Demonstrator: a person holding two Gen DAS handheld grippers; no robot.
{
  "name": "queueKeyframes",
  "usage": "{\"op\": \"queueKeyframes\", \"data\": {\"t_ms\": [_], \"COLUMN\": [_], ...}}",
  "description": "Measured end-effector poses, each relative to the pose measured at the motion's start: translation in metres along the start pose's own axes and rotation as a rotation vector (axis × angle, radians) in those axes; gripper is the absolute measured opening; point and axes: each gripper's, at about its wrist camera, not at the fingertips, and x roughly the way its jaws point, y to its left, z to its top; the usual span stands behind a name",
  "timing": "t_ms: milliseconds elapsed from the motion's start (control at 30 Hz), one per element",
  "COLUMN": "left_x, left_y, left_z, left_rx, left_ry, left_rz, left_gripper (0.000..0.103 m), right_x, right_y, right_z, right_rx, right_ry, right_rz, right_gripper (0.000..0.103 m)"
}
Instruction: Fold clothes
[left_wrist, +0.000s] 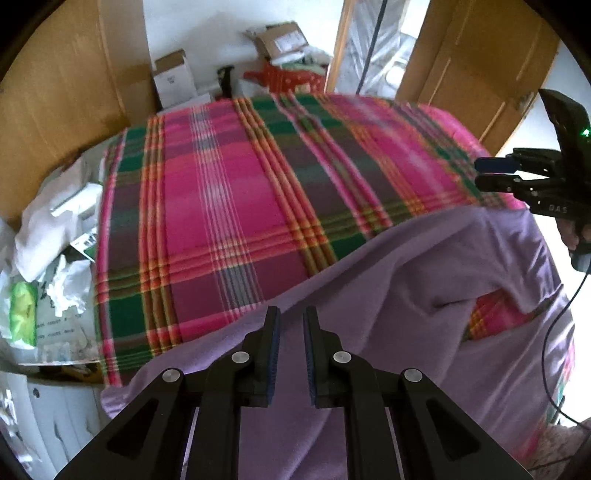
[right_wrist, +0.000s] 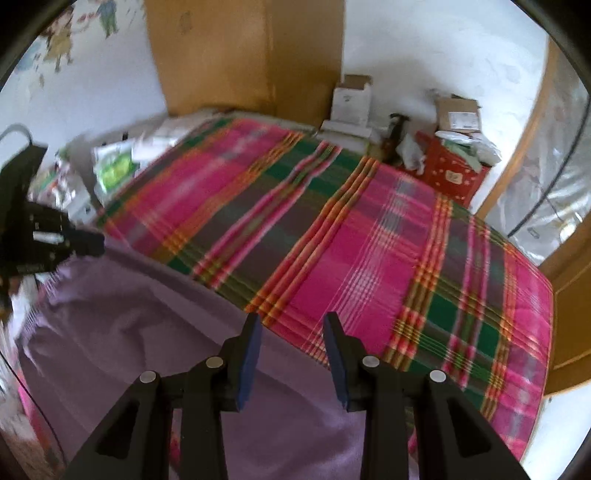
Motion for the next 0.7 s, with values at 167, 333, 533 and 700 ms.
{"op": "queueKeyframes", "data": {"t_ms": [167,333,533,700], "left_x": [0.019,0.029,0.029,0.032], "left_y": [0.012,0.022,0.028,0.016], "left_z": [-0.003,-0.007,-0.005,-0.004], "left_rx": [-0.02,-0.028,-0.039,0.031], "left_ry": [0.035,0.051,0.024,0.02], "left_rz": [0.017,0.024,0.027,0.058], "left_gripper": [0.013,0.013,0.013,0.013], "right_x": [0.03,0.046,0.05,0.048], "right_y": [0.002,0.004,0.003,0.007], "right_z": [-0.007,-0.013,-0.018,-0.021], "right_rx": [-0.05,-0.103,-0.12,-0.168], "right_ry": [0.057,0.099,0.103,0.11], "right_rz": [0.035,0.058,0.048,0.062], "right_gripper": [0.035,0.035,0.035,0.035]}}
